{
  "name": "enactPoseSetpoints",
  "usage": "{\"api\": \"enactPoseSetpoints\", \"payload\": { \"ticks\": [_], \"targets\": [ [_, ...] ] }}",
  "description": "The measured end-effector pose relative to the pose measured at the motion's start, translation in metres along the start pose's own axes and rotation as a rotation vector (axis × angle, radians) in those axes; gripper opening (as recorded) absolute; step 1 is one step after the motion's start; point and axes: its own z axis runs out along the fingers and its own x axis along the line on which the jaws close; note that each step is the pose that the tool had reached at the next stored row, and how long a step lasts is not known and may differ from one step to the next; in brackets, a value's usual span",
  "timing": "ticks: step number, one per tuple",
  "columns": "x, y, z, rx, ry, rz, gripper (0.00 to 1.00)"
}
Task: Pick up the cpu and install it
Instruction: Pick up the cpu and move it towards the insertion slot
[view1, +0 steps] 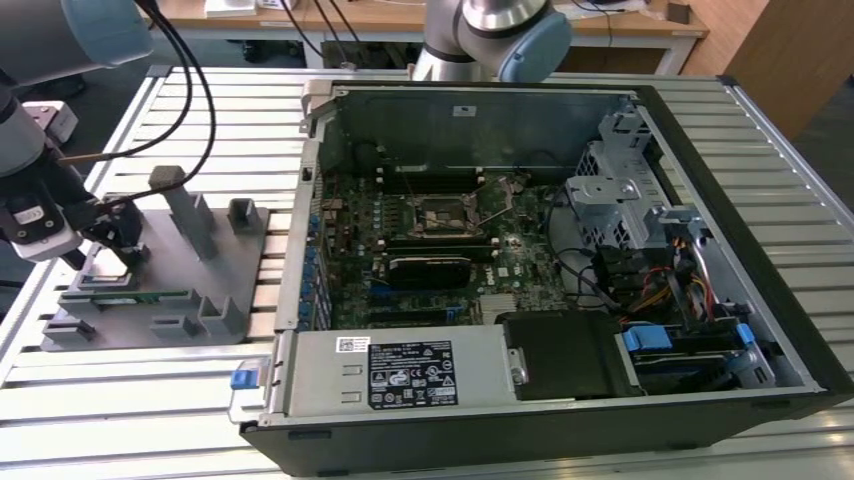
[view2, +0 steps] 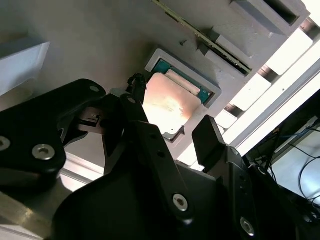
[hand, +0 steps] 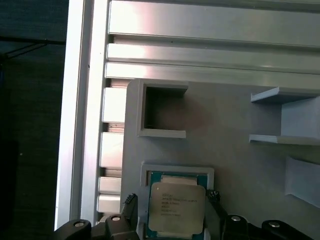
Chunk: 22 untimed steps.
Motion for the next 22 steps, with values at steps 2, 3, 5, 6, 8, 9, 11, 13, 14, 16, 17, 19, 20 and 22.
{"api": "enactPoseSetpoints", "payload": {
  "ticks": [2, 3, 5, 6, 8, 9, 11, 13, 14, 16, 17, 19, 20, 22],
  "targets": [
    [0.0, -0.0001, 0.0014, -0.0001, 0.0026, 0.0, 0.64],
    [0.0, 0.0, 0.0021, -0.0002, 0.0036, 0.0, 0.64],
    [0.0, -0.0001, 0.0032, -0.0002, 0.0058, 0.001, 0.64],
    [0.0, -0.0002, 0.0033, -0.0001, 0.0064, 0.001, 0.64],
    [-0.0001, -0.0001, 0.0034, 0.0009, 0.0063, 0.001, 0.64],
    [-0.0004, -0.0002, 0.0035, 0.0025, 0.0063, 0.002, 0.64],
    [-0.0014, -0.0002, 0.0034, 0.004, 0.0064, 0.003, 0.64],
    [-0.0024, -0.0002, 0.0035, 0.0042, 0.0062, 0.008, 0.64],
    [-0.0029, -0.0003, 0.0035, 0.0042, 0.0062, 0.01, 0.64],
    [-0.0034, -0.0002, 0.0036, 0.0042, 0.006, 0.013, 0.64],
    [-0.0035, -0.0003, 0.0036, 0.0042, 0.006, 0.015, 0.64],
    [-0.0035, -0.0003, 0.0034, 0.0044, 0.0062, 0.024, 0.64],
    [-0.0035, -0.0003, 0.0035, 0.0044, 0.0058, 0.033, 0.64],
    [-0.0036, -0.0003, 0.0034, 0.0044, 0.0055, 0.047, 0.64]
  ]
}}
